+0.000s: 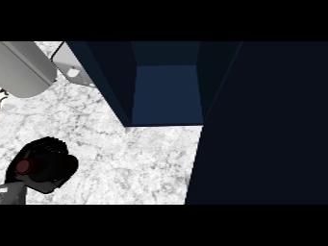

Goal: Pick up the wine, place it into the cabinet and close the cabinet

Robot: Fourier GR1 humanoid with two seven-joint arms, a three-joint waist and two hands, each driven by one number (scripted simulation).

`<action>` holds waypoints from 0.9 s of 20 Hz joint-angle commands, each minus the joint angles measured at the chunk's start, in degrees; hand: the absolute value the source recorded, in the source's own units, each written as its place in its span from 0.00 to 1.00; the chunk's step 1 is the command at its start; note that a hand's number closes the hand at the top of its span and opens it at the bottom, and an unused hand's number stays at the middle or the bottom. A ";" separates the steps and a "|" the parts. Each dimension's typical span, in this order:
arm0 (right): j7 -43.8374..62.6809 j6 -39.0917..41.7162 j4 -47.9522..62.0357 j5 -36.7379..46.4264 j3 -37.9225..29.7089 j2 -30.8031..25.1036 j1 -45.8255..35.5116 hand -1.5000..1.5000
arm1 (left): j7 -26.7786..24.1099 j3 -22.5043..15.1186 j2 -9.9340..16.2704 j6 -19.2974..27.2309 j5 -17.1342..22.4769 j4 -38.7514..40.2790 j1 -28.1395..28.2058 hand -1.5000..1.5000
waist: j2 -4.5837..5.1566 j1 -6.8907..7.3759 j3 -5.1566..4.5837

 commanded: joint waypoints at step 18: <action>-4.08 -1.99 -11.49 4.81 3.09 -6.34 10.00 0.00 | 9.04 -9.03 -21.08 12.07 5.01 -31.54 14.91 1.00 | -0.04 0.82 0.11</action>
